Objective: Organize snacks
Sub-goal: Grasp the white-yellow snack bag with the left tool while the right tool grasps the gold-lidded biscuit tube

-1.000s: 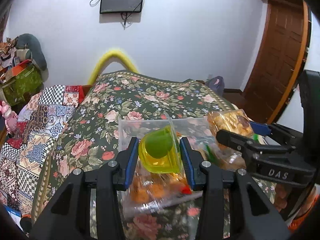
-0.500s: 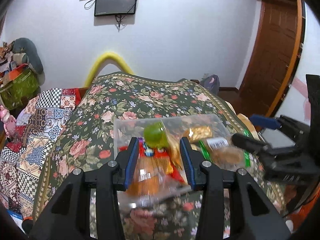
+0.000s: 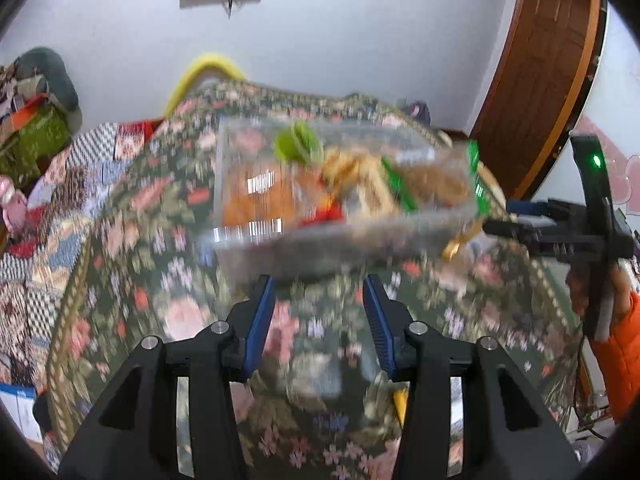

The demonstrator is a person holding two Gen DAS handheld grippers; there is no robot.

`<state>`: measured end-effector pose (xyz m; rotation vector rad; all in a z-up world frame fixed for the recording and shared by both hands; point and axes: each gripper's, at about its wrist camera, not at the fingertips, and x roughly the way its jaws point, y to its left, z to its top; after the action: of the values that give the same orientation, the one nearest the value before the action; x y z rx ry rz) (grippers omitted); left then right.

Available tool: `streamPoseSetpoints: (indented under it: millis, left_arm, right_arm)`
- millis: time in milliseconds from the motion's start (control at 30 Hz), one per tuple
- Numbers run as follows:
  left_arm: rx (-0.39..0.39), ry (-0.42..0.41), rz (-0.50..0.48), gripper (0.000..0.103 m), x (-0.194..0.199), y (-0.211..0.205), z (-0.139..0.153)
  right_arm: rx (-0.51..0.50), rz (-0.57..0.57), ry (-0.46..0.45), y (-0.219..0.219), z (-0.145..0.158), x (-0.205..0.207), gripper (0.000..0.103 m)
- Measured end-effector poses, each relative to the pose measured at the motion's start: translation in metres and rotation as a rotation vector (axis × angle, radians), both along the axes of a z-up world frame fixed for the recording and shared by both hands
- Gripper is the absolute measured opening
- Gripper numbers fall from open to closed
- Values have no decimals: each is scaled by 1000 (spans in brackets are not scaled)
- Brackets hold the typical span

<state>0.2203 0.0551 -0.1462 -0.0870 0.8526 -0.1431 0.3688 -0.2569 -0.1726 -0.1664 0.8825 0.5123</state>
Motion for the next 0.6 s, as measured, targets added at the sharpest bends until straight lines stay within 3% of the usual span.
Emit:
streamPoseSetpoints:
  millis: [200,367,533,600]
  left_arm:
    - [-30,68,4,45,-12,-5,-24]
    - [-42,90,-18,45,-22,-17,-27]
    - [-51,90,-47,54,-38,-34,-25]
    - [-59,90,-62,56,-44,-42,-24]
  right_arm:
    - [-2,33,75,6,-24,19,86]
    - [-54,134,56,10,-28,-6,96]
    - [-88,193,127,10,-45,-36,92]
    - [-127,178,98,9,-48,-46,90]
